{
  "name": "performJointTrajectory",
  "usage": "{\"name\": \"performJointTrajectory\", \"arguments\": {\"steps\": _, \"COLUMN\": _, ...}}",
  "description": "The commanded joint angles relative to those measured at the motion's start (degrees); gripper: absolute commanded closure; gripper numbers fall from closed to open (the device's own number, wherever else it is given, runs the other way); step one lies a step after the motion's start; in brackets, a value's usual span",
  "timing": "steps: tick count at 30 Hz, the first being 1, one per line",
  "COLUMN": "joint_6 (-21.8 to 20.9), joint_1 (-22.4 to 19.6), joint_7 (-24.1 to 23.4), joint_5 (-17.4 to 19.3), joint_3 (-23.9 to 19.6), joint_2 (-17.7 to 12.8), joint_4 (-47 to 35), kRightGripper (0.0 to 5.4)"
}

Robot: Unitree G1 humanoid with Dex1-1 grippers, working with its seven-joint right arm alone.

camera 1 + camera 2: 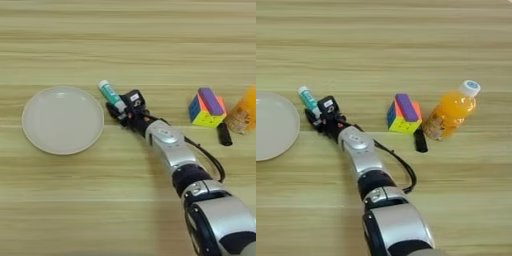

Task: Move the objects on the table

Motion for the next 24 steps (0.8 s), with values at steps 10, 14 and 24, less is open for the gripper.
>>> {"name": "performJointTrajectory", "arguments": {"steps": 10, "joint_6": 6.81, "joint_1": 7.17, "joint_7": -1.63, "joint_5": 0.81, "joint_3": -4.30, "joint_2": -5.06, "joint_4": -10.15, "kRightGripper": 3.72}}
{"name": "performJointTrajectory", "arguments": {"steps": 14, "joint_6": 8.27, "joint_1": 11.56, "joint_7": -1.53, "joint_5": 1.82, "joint_3": -6.23, "joint_2": -6.90, "joint_4": -15.97, "kRightGripper": 3.72}}
{"name": "performJointTrajectory", "arguments": {"steps": 24, "joint_6": 11.29, "joint_1": 15.55, "joint_7": -2.15, "joint_5": 3.32, "joint_3": -9.97, "joint_2": -9.64, "joint_4": -21.18, "kRightGripper": 3.72}}
